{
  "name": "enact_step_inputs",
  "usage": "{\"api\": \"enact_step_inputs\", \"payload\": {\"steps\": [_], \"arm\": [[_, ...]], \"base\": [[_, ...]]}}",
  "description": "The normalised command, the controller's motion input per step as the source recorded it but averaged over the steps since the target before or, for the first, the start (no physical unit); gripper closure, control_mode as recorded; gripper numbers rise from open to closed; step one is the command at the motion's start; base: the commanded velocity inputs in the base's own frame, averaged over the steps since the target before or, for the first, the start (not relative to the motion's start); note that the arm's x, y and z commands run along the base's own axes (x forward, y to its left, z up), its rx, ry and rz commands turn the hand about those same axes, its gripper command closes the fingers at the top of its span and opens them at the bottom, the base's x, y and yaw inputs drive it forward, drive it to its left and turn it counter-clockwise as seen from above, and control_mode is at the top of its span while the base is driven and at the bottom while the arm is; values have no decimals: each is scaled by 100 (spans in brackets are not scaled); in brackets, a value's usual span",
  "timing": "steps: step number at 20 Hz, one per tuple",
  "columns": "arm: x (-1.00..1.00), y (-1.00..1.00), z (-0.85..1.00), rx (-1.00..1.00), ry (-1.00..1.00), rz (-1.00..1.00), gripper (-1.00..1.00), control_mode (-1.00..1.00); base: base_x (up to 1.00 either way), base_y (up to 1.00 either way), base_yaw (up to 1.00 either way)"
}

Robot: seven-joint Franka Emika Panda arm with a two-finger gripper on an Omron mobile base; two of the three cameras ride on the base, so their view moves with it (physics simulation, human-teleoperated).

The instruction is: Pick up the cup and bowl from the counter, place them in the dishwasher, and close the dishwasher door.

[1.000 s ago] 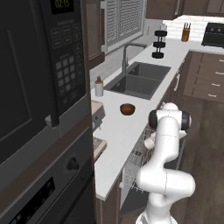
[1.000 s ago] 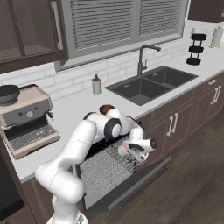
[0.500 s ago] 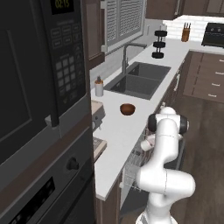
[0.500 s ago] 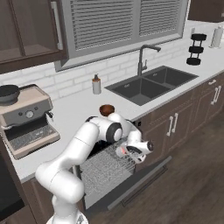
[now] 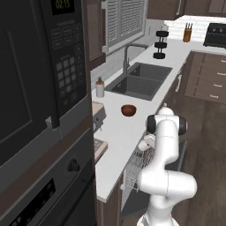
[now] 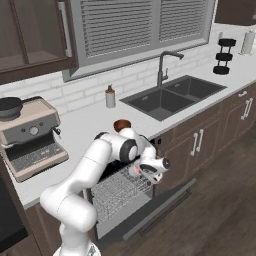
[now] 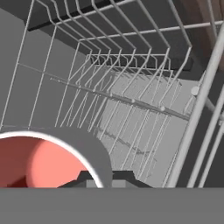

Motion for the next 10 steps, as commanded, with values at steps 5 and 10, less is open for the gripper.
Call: {"api": "enact_step_inputs", "payload": {"steps": [5, 10], "arm": [[-27, -18, -11, -3, 0, -1, -100, -100], [-38, -43, -2, -2, 0, -2, -100, -100]], "base": [[0, 0, 0], [0, 0, 0]]}}
